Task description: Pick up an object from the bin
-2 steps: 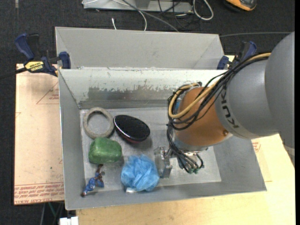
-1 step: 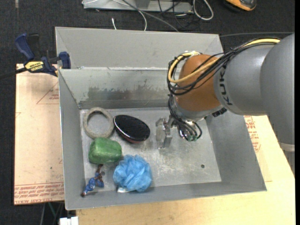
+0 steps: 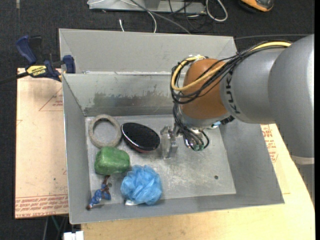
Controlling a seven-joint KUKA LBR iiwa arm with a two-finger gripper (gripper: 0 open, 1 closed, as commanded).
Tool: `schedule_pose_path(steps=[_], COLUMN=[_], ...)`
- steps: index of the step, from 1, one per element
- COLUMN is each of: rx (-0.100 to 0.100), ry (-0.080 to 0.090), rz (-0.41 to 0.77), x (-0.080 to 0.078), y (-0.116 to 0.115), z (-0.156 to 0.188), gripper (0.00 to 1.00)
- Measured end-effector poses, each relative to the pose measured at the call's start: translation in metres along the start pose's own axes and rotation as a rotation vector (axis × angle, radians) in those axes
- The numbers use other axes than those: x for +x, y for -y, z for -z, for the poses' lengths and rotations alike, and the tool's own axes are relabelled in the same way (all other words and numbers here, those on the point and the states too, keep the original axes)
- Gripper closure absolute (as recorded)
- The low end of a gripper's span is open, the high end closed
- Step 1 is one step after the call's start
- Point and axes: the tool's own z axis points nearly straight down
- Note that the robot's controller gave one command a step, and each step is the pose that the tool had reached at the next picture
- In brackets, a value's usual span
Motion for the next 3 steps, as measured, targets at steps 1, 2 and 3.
schedule_pose_path(steps=[1,2,3], rx=[-0.002,0.0,-0.002], ry=[0.002,0.007,0.008], rz=[0.301,0.47,0.37], x=[-0.006,-0.013,-0.002], y=[-0.024,-0.002,-0.071], z=[-0.006,-0.009,-0.014], gripper=[0.0,0.0,0.0])
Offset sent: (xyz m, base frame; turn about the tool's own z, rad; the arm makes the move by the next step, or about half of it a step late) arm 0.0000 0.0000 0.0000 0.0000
